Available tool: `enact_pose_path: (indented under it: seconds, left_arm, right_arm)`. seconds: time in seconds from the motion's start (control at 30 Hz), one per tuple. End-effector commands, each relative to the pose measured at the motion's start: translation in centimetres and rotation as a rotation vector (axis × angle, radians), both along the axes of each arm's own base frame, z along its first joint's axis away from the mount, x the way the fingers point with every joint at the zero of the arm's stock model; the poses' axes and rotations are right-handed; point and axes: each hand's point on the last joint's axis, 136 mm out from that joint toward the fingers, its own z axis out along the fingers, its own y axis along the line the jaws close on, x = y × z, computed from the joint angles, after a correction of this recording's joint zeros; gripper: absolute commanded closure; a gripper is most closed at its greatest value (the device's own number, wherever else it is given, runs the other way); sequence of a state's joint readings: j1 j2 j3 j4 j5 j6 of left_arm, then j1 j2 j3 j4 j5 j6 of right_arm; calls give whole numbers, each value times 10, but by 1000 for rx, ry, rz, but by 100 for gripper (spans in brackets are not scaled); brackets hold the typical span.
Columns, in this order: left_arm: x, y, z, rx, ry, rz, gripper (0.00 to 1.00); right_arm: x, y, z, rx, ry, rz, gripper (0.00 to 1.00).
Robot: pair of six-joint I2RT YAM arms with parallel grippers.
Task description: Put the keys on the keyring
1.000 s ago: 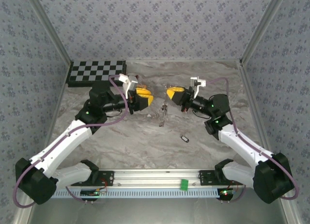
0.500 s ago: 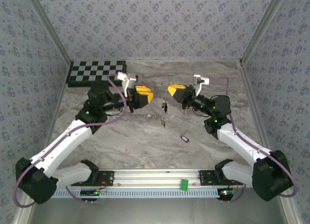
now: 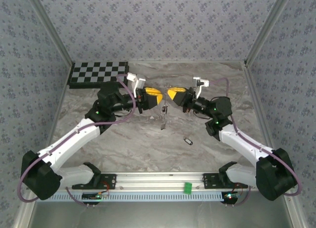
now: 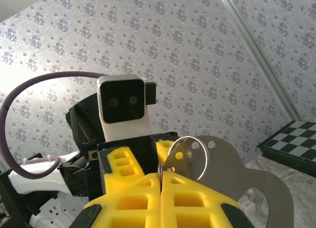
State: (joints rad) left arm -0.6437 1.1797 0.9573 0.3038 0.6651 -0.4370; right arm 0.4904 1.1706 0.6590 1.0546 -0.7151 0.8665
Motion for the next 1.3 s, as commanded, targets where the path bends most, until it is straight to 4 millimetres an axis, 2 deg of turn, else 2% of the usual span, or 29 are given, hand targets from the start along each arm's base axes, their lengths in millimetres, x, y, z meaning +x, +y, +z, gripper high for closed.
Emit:
enact_pose_path:
  seconds: [0.0, 0.3, 0.63, 0.87, 1.13, 1.27]
  left_arm:
    - [-5, -2, 36, -58, -81, -21, 71]
    - [-11, -6, 42, -57, -100, -47, 72]
    - [-11, -8, 26, 29, -104, -58, 77]
    - [-9, -6, 16, 73, -101, -37, 76]
    - [-12, -7, 21, 61, -117, -53, 78]
    - [-13, -5, 22, 62, -124, -49, 87]
  right_arm:
    - [-11, 2, 20, -4, -92, 11, 100]
    - [-17, 5, 15, -47, -109, 5, 100]
    - [-20, 4, 16, -53, -118, 7, 100]
    - [-21, 4, 17, -53, -124, 8, 100]
    - [-22, 9, 13, -66, -117, 36, 100]
    - [-23, 10, 10, -72, -113, 43, 100]
